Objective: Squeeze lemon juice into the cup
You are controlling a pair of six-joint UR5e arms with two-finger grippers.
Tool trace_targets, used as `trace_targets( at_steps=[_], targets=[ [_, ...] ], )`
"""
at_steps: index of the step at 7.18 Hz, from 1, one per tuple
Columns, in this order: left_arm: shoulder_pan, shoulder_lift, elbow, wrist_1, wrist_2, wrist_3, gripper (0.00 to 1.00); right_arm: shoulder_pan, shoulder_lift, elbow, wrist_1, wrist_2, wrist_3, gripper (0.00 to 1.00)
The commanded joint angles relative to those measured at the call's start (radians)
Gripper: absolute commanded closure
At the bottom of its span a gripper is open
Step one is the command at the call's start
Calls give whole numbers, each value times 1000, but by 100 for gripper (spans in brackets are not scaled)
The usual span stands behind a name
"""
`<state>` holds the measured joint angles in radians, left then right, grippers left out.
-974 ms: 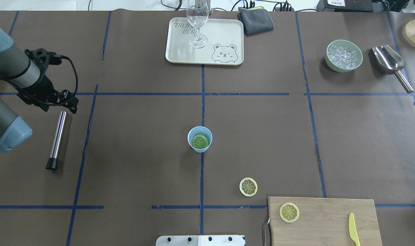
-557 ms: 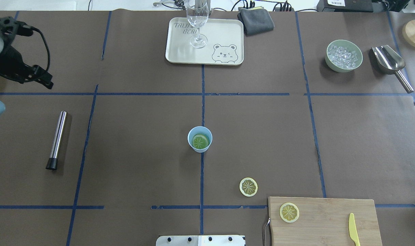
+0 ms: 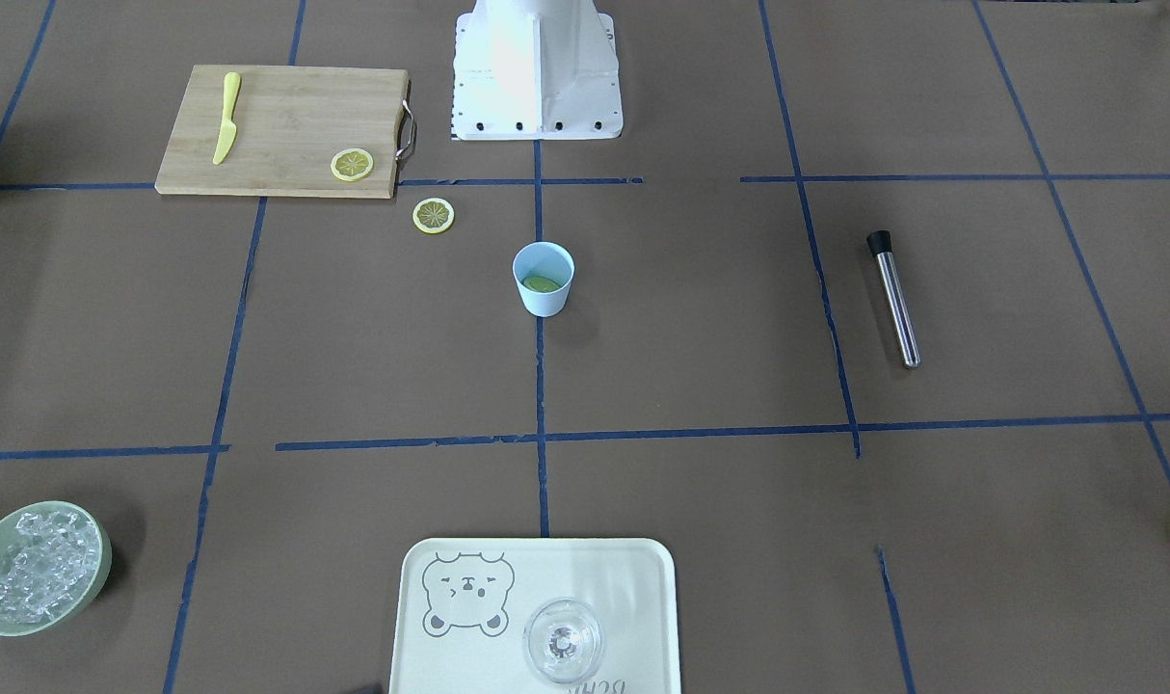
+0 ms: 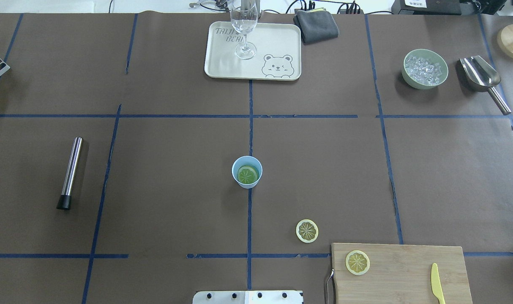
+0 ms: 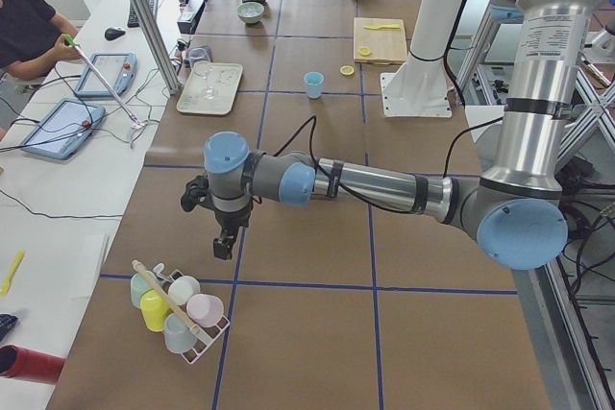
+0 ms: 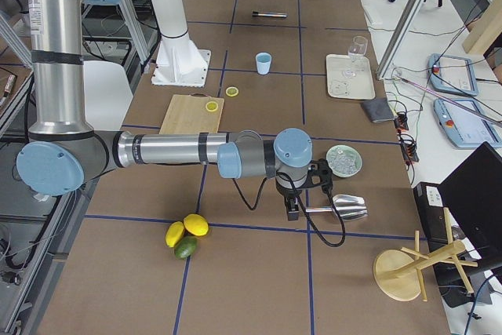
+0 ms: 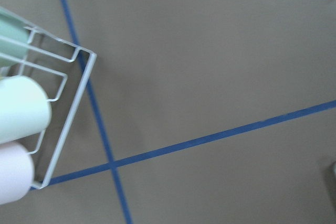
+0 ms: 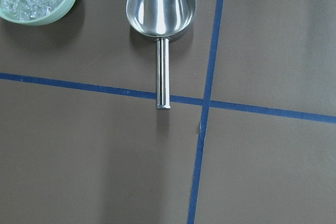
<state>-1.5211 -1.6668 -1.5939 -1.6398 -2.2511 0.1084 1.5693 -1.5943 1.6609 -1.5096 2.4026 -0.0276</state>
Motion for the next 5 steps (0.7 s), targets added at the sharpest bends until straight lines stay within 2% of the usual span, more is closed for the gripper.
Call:
trace_targets(
  at_steps=[1,5],
  targets=[
    [-64,15,49,15,1,85,0,0,-4,-1,-3,1,0,0],
    [-60,81,48,5,-33,80,0,0,-7,-6,-9,4,0,0]
  ],
)
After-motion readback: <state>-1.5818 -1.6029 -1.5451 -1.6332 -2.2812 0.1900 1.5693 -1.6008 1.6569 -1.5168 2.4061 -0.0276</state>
